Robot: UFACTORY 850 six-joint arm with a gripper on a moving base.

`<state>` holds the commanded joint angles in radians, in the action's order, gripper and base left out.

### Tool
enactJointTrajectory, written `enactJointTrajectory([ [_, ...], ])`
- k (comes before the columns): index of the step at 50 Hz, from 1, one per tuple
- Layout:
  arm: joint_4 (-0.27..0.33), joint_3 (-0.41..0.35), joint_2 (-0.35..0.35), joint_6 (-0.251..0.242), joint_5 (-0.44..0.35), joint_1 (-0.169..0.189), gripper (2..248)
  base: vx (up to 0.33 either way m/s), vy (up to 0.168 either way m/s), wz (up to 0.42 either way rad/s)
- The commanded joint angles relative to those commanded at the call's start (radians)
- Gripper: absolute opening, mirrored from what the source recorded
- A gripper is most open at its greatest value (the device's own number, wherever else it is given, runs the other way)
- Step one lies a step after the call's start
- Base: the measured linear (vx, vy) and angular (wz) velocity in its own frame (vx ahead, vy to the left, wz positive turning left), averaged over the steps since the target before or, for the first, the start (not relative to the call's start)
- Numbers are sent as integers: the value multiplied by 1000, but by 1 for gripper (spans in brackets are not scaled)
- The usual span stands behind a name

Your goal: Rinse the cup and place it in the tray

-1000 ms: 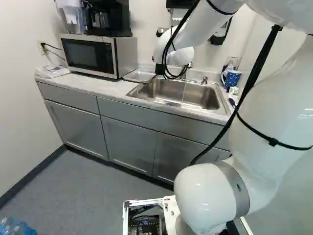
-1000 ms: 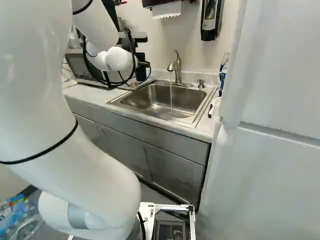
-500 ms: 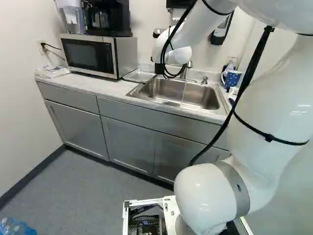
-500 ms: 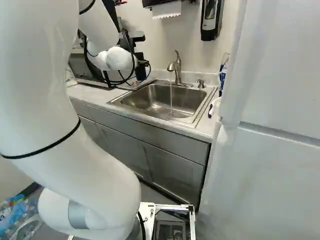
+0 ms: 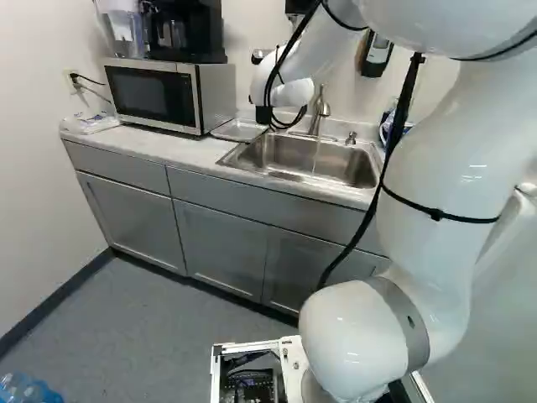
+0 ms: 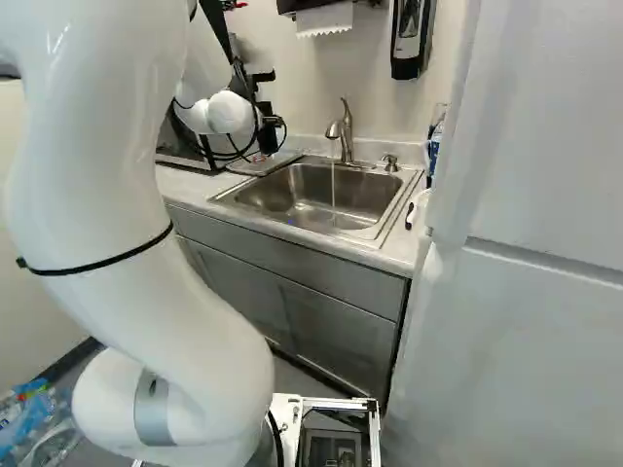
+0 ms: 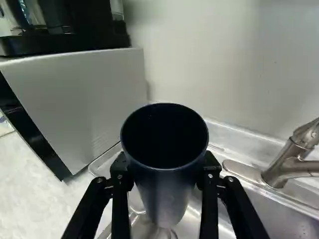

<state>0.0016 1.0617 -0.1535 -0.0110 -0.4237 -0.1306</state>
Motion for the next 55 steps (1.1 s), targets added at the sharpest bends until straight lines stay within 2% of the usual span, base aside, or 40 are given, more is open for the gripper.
enactJointTrajectory([
  [22, 0, 112, -140, 0, -8, -18, 126, 0, 0, 0],
  [55, 0, 303, -357, 0, -61, -47, 126, 0, 0, 0],
])
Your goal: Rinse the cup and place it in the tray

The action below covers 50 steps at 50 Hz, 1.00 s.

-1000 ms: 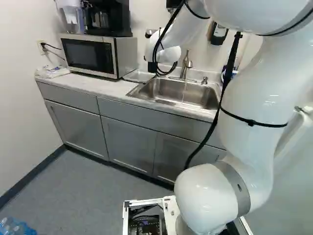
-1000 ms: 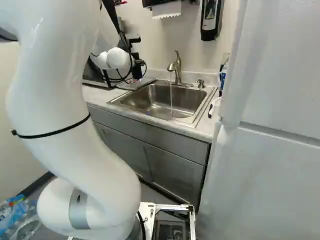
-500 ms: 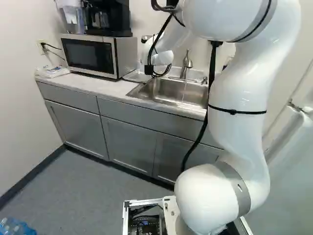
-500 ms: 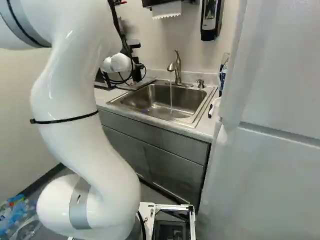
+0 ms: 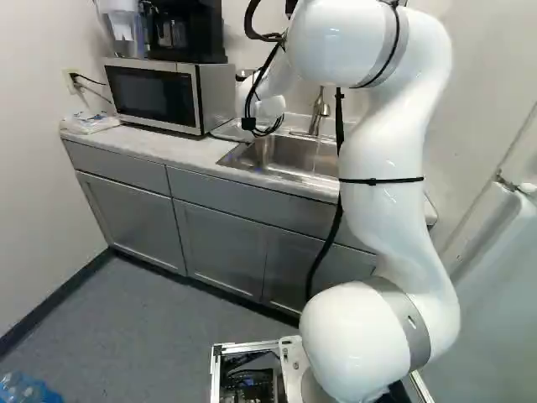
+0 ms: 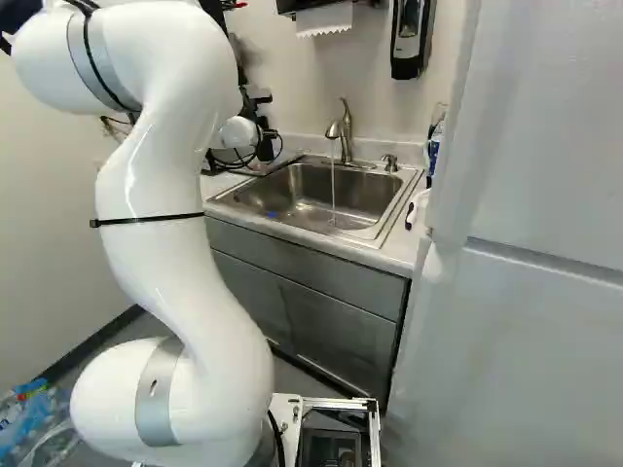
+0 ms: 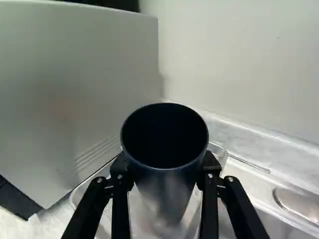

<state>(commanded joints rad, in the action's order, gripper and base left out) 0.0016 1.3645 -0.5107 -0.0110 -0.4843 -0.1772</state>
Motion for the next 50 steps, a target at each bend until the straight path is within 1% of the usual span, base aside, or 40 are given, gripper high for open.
enactJointTrajectory([
  [9, 0, 55, -58, 0, -6, -8, 126, 0, 0, 0],
  [13, 0, 68, -75, 0, -8, -9, 126, 0, 0, 0],
  [33, 0, 65, -82, 0, -6, -9, 126, 0, 0, 0],
  [50, 0, 65, -82, 0, 33, -9, 126, 0, 0, 0],
])
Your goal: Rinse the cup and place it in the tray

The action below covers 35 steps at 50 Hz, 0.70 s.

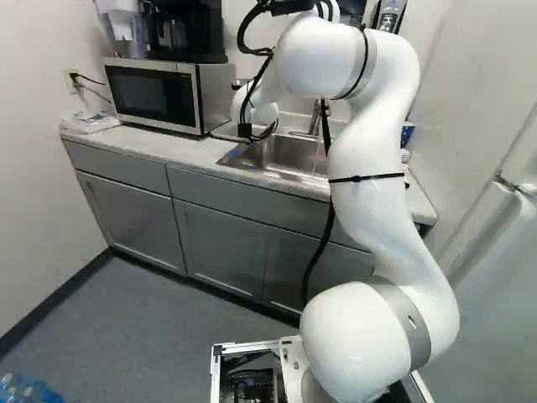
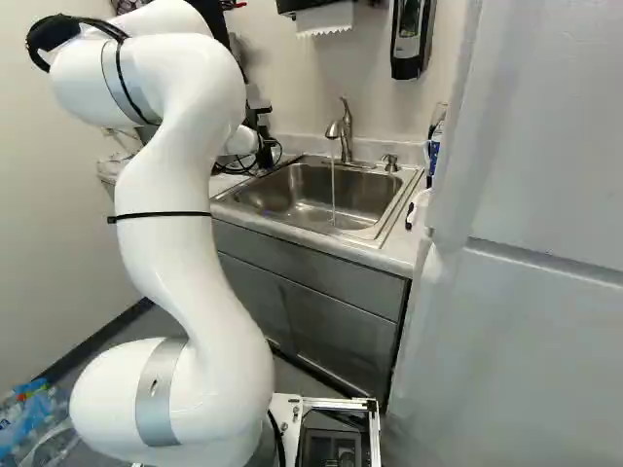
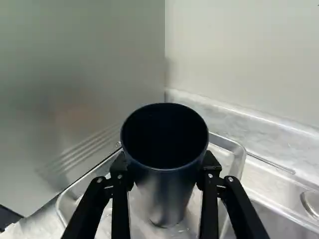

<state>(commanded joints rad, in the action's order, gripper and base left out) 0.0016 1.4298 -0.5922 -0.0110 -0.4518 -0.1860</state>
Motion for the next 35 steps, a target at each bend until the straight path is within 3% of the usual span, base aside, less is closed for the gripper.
enactJointTrajectory([
  [16, 0, 0, 0, 0, 0, 0, 126, 0, 0, 0],
  [17, 0, 0, 0, 0, 0, 0, 152, 0, 0, 0],
  [21, 0, 0, 0, 0, 0, 0, 152, 0, 0, 0],
  [22, 0, 0, 0, 0, 0, 0, 185, 0, 0, 0],
  [26, 0, 0, 0, 0, 0, 0, 185, 0, 0, 0],
  [27, 0, 0, 0, 0, 0, 0, 220, 0, 0, 0],
  [31, 0, 0, 0, 0, 0, 0, 220, 0, 0, 0],
  [32, 0, 0, 0, 0, 0, 0, 247, 0, 0, 0],
  [35, 0, 0, 1, 0, 0, 0, 247, 0, 0, 0],
])
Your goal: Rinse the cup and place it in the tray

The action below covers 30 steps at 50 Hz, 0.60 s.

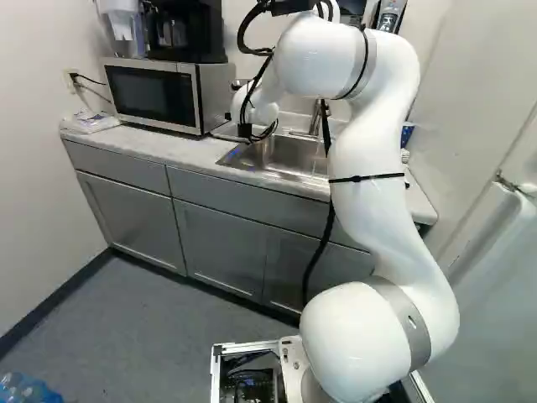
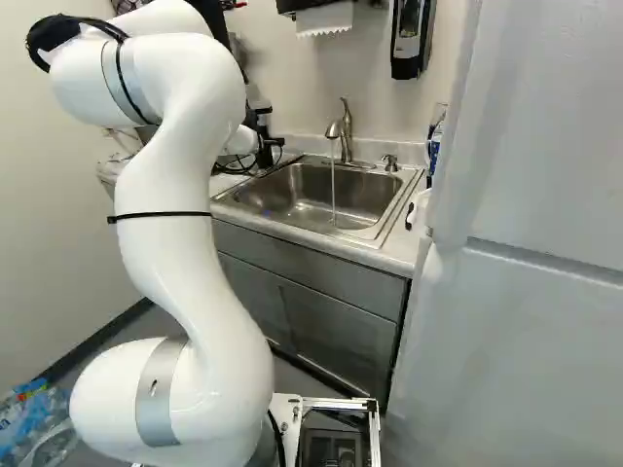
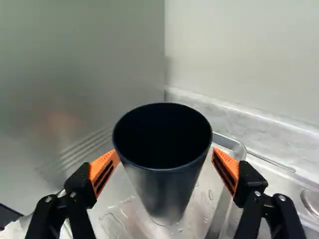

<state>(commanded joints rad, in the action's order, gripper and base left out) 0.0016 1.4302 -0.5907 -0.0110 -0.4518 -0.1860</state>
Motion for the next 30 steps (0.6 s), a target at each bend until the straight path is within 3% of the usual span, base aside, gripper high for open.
enactJointTrajectory([
  [30, 0, 13, 37, 0, 0, 0, 247, 0, 0, 0],
])
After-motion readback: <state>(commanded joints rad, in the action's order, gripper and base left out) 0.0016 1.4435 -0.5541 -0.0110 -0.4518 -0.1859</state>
